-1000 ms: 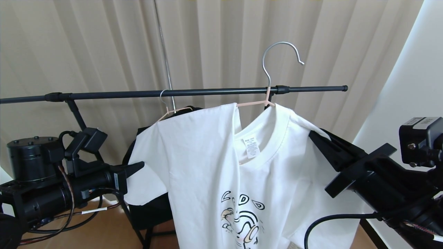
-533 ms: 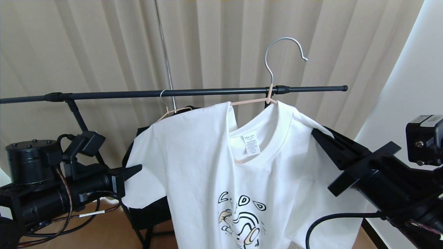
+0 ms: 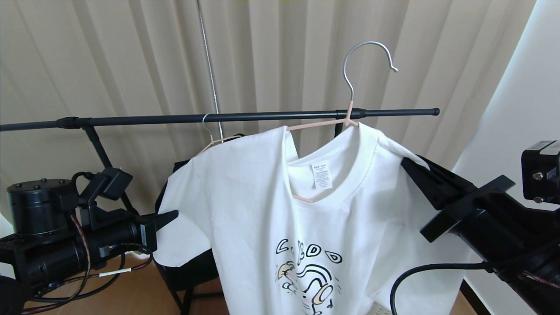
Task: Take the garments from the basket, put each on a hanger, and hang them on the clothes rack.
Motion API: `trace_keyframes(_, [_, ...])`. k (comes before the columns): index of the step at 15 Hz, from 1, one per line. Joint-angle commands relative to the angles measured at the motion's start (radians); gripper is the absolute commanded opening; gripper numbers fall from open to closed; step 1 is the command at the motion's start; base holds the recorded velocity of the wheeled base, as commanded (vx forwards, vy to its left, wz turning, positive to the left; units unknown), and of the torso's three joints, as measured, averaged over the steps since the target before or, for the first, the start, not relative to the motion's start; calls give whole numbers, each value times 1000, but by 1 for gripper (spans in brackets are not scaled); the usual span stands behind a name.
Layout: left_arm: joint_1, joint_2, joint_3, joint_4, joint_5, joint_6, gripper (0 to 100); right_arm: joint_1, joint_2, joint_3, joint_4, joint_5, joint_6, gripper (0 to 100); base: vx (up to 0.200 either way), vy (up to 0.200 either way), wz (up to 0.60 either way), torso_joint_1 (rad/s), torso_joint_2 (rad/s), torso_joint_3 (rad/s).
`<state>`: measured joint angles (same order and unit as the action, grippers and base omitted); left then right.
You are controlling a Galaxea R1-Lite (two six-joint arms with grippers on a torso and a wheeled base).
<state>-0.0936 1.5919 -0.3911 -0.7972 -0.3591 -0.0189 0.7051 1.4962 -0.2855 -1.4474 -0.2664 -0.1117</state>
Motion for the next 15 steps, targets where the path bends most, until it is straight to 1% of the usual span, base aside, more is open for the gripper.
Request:
trace_keyframes(1, [6,2,1,0,0,-1,0,-7,-5,-3,1,1,0,0,0,0,0,0,0,0])
trace_keyframes(15, [6,0,18,-2,0,1,0,-7,-2,-3,2,1,0,0,0,0,0,0,0,0])
